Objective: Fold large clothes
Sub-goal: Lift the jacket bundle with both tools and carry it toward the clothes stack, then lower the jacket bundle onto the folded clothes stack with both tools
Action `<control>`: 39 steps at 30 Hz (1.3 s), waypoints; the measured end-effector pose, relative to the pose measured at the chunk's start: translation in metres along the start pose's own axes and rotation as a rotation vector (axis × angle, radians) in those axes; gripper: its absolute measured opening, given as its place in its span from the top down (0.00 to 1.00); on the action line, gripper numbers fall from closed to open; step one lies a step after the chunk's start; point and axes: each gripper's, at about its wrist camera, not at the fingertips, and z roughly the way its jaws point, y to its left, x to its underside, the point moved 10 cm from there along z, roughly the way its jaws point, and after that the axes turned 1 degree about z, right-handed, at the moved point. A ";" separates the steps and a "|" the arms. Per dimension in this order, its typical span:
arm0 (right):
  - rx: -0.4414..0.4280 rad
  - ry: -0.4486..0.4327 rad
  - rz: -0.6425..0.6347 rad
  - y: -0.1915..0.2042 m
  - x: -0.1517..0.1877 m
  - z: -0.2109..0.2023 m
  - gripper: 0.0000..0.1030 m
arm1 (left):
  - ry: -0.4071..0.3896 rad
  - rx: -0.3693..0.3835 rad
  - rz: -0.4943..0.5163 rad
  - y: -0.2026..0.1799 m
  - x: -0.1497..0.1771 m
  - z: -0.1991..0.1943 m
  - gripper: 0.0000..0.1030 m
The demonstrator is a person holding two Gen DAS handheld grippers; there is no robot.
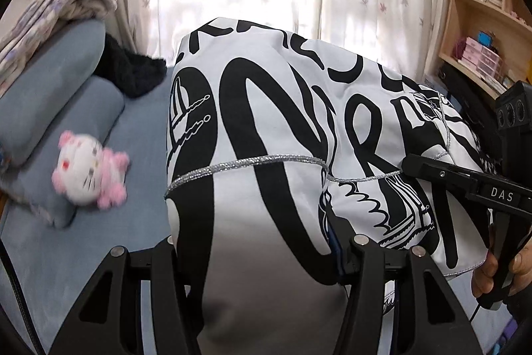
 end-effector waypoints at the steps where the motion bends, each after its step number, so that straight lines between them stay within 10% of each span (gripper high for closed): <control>1: 0.002 -0.006 0.001 -0.005 -0.011 0.010 0.74 | -0.005 -0.002 0.006 0.006 -0.012 0.015 0.48; 14: -0.030 0.005 0.104 -0.068 -0.055 0.126 0.73 | 0.106 0.039 -0.039 0.070 -0.056 0.156 0.46; 20: -0.018 0.034 0.158 -0.104 -0.032 0.151 0.51 | 0.140 0.057 -0.115 0.098 -0.026 0.196 0.21; 30: 0.081 0.071 0.104 -0.106 -0.036 0.119 0.43 | 0.058 -0.070 -0.131 0.125 -0.029 0.165 0.13; 35: 0.196 -0.082 0.031 -0.100 -0.070 0.077 0.43 | -0.103 -0.199 -0.232 0.150 -0.057 0.123 0.14; 39: 0.242 -0.119 0.029 -0.086 -0.087 0.087 0.43 | -0.104 -0.248 -0.225 0.139 -0.063 0.127 0.39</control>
